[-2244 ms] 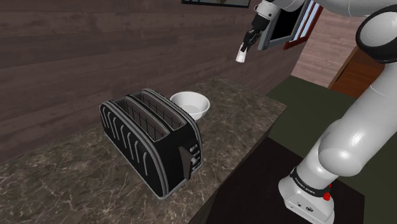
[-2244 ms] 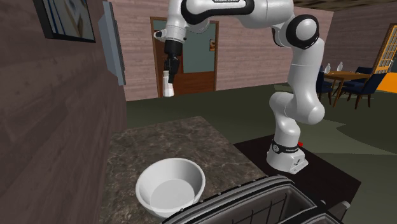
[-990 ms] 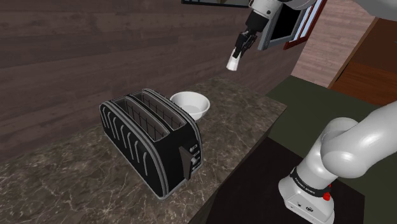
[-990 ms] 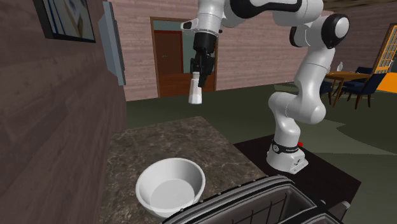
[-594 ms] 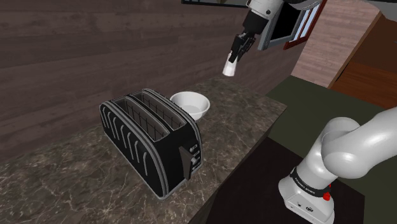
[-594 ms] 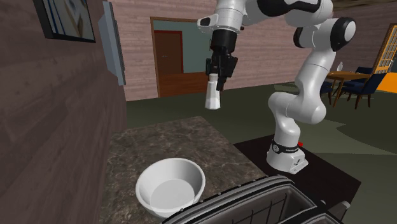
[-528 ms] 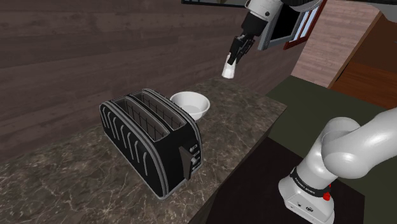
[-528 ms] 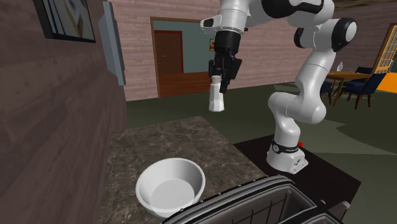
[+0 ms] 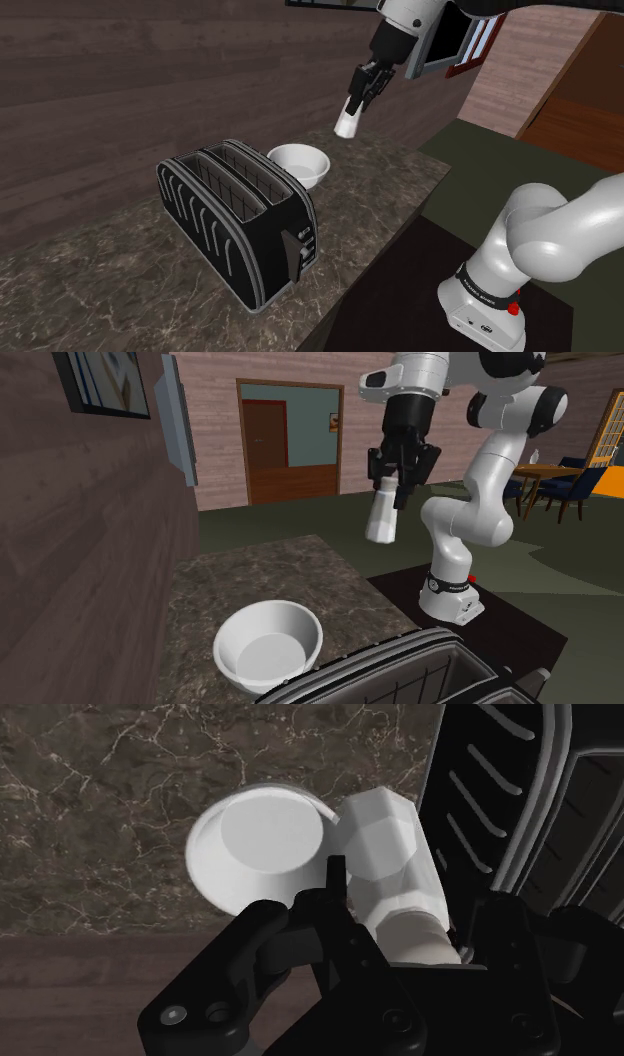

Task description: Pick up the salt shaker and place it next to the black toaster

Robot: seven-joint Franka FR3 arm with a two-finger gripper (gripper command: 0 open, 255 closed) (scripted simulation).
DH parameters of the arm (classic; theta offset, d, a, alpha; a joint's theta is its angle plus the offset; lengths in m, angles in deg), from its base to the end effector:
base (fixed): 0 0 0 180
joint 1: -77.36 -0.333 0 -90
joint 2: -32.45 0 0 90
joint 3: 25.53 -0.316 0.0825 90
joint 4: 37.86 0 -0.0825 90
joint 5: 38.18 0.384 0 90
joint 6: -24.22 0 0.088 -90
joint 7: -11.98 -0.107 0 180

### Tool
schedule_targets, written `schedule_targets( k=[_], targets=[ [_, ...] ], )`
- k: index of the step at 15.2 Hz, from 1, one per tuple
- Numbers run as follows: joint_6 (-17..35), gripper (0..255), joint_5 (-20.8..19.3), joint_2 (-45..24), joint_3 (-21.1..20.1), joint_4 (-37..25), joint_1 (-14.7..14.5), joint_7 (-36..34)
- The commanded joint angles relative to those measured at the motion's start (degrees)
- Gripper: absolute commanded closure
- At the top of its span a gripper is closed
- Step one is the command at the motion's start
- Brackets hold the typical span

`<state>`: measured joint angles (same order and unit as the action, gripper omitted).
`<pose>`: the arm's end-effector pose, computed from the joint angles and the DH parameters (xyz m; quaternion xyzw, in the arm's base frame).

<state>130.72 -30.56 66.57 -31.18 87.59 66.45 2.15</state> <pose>0.3689 0.1309 0.6330 -0.9897 -0.0430 -0.1192 0.0661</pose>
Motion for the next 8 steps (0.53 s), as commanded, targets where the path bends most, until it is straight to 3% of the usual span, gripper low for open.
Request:
schedule_targets(
  k=[1, 8],
  targets=[
    [0.3, 255, 0.7, 0.1, -2.5, 0.1, -0.8, -3.0],
    [0.8, 255, 2.4, -1.1, -11.0, -1.8, -3.1, -12.9]
  ],
)
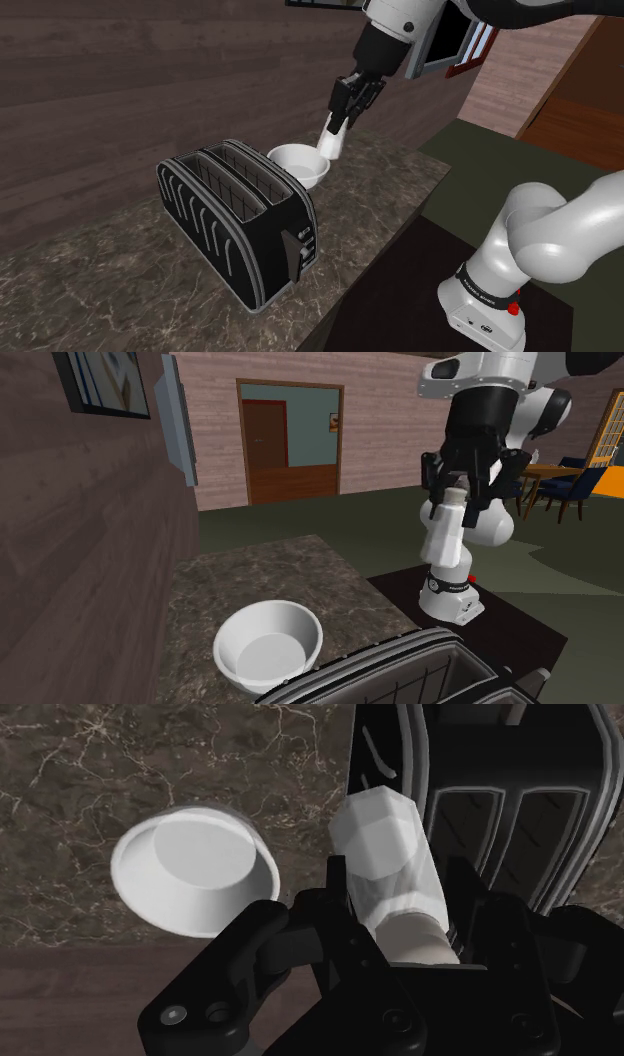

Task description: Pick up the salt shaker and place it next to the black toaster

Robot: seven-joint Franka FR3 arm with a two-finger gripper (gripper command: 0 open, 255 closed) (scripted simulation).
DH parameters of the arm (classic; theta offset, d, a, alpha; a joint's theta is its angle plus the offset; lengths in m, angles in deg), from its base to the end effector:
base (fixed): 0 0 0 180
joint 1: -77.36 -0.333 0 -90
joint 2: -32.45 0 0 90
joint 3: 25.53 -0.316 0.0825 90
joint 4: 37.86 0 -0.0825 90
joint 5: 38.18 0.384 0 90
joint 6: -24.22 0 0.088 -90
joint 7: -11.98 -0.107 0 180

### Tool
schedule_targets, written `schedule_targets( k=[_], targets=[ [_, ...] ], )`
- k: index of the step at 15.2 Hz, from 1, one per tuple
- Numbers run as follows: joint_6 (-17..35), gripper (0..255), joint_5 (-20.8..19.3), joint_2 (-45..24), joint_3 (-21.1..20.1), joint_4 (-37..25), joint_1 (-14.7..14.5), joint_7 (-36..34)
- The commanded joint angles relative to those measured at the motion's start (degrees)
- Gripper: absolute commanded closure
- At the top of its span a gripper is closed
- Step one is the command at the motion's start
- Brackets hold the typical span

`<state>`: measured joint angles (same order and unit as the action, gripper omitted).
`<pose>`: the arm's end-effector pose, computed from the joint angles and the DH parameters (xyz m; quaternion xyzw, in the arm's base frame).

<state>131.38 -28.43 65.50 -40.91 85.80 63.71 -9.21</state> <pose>0.3335 0.2309 0.6332 -0.9897 -0.0431 -0.1193 0.0661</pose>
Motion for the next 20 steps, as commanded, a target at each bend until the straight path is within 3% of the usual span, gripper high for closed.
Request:
schedule_targets(
  k=[1, 10, 15, 18, 20],
  targets=[
    [0.3, 255, 0.4, -0.5, -2.5, -0.6, -0.6, -3.0],
    [0.8, 255, -0.2, -7.2, -14.6, -8.2, -1.7, -16.6],
    [0.8, 255, -3.1, -13.4, -22.2, -14.7, -1.2, -25.1],
    [0.2, 255, -7.2, -19.2, -28.2, -20.3, -0.7, -31.8],
    [1.8, 255, -6.9, -18.9, -28.2, -18.5, -0.9, -31.7]
  ],
)
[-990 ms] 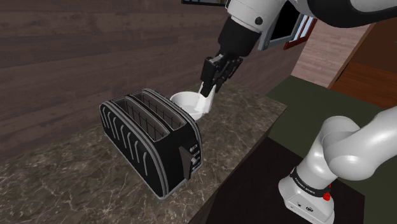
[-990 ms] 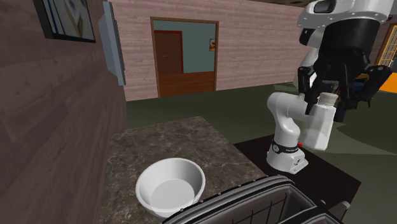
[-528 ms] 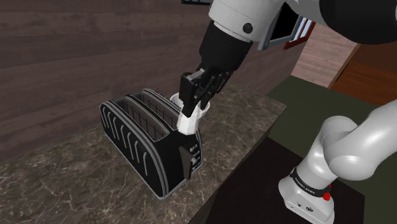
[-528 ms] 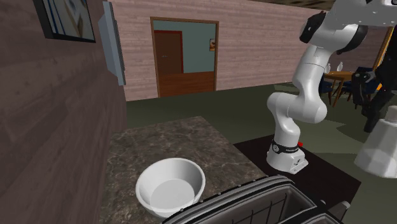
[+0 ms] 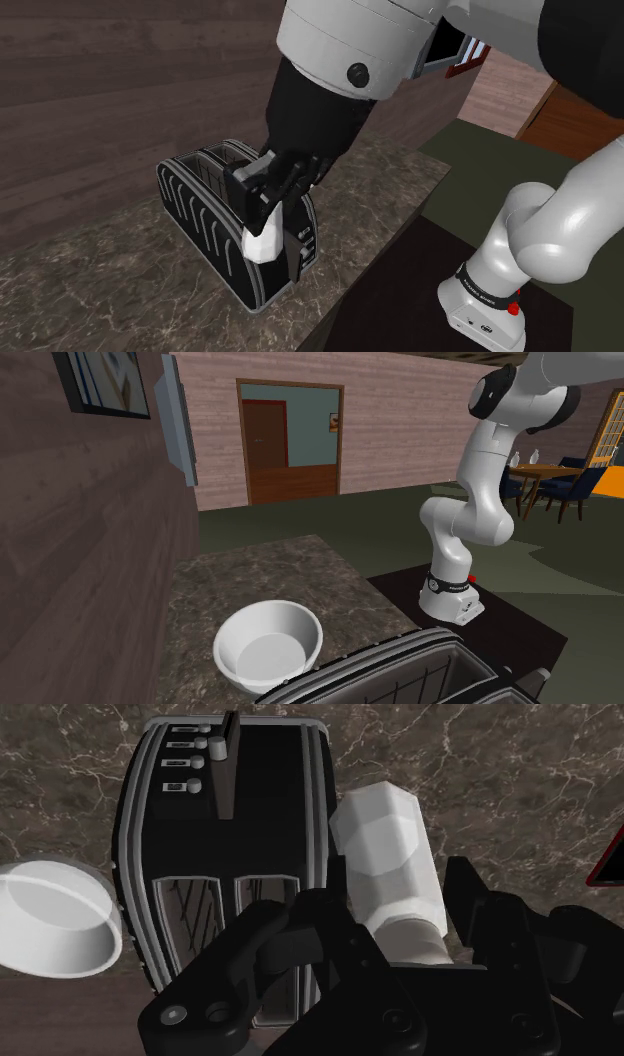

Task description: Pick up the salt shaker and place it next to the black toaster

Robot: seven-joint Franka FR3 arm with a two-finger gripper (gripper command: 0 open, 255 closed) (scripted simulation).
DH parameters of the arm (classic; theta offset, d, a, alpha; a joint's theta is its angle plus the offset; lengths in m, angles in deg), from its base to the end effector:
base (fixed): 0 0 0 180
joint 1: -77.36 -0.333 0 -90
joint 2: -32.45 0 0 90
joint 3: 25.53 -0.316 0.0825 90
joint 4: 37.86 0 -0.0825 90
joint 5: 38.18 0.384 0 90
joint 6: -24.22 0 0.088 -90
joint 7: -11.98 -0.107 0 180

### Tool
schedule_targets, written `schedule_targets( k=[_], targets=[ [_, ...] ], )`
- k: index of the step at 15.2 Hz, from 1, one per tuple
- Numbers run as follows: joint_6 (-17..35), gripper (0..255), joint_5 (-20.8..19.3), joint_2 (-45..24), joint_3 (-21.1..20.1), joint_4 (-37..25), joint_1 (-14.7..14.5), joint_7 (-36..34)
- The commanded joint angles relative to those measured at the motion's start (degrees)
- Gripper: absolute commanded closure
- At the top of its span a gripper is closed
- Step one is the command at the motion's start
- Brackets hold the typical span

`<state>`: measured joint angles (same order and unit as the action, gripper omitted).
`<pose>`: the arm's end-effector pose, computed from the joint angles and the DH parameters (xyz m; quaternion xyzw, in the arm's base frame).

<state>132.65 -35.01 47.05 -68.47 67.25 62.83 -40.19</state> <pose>0.2422 0.4661 0.6249 -0.9898 -0.0429 -0.1191 0.0657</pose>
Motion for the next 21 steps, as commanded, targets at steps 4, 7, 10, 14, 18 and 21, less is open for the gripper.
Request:
schedule_targets(
  k=[4, 7, 10, 14, 18, 21],
  targets=[
    [3.6, 255, 0.0, 0.0, -0.6, 3.5, -0.2, -0.8],
    [5.9, 255, 0.1, 0.1, -0.8, 6.0, -0.4, -0.9],
    [8.2, 255, 0.2, 0.2, -1.0, 8.3, -0.5, -1.0],
    [11.2, 255, 0.0, 0.0, -1.4, 11.2, -0.5, -1.4],
    [14.3, 255, -0.3, -0.5, -1.9, 13.9, -0.5, -1.9],
    [16.6, 255, -0.6, -1.0, -2.4, 15.8, -0.4, -2.4]
  ],
)
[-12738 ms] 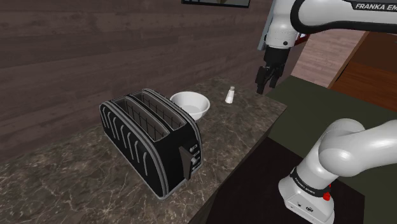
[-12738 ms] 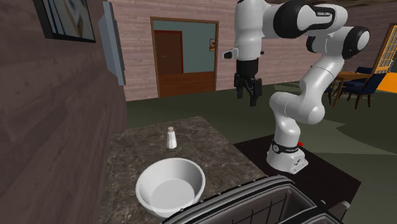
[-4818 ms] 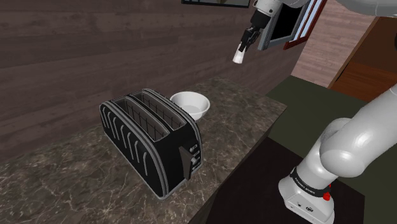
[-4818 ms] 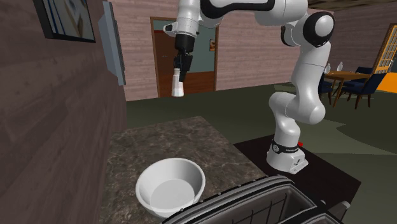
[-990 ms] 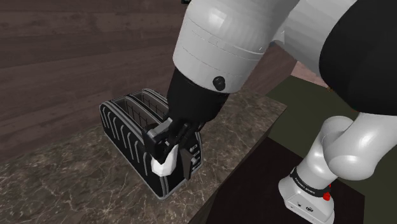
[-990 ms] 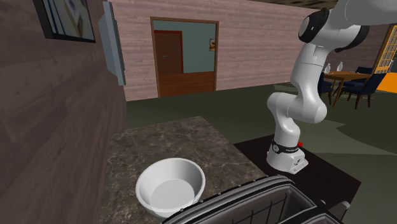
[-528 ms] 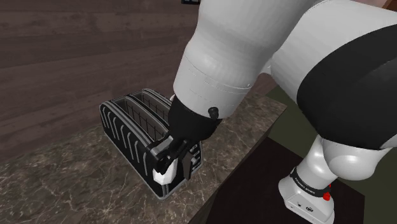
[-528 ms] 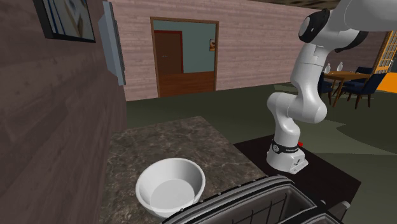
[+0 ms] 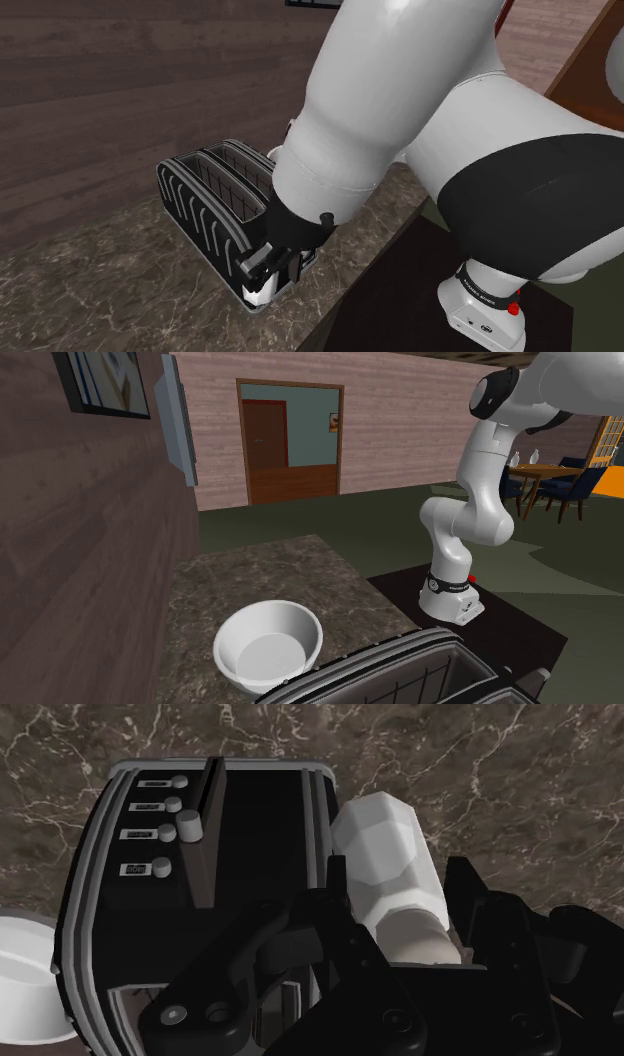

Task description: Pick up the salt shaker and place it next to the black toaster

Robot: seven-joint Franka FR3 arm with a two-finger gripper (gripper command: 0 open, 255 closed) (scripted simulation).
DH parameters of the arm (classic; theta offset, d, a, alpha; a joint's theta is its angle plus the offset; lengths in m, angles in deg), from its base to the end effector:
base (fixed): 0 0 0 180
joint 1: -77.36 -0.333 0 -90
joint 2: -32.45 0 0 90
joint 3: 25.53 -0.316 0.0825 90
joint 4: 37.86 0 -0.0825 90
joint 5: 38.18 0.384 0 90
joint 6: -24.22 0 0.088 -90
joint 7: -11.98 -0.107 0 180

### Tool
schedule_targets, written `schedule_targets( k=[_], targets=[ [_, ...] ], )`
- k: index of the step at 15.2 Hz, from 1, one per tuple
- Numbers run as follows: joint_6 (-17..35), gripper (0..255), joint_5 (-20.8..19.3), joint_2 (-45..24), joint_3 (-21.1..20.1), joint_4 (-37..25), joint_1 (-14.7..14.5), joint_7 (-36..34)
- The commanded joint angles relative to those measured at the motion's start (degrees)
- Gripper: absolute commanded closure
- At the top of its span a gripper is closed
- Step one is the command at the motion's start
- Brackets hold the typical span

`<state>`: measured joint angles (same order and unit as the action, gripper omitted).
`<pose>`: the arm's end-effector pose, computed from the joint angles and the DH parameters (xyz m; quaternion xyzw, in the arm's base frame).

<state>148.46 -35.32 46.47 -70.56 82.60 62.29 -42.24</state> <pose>0.2400 0.4692 0.5157 -0.9898 -0.0422 -0.1190 0.0661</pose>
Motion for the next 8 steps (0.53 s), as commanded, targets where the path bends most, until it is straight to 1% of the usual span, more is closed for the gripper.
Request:
schedule_targets(
  k=[1, 8],
  targets=[
    [1.6, 255, -0.5, -0.6, -0.5, 1.0, 0.1, -0.5],
    [6.9, 255, -2.2, -2.6, -1.8, 5.0, 0.6, -2.3]
  ],
)
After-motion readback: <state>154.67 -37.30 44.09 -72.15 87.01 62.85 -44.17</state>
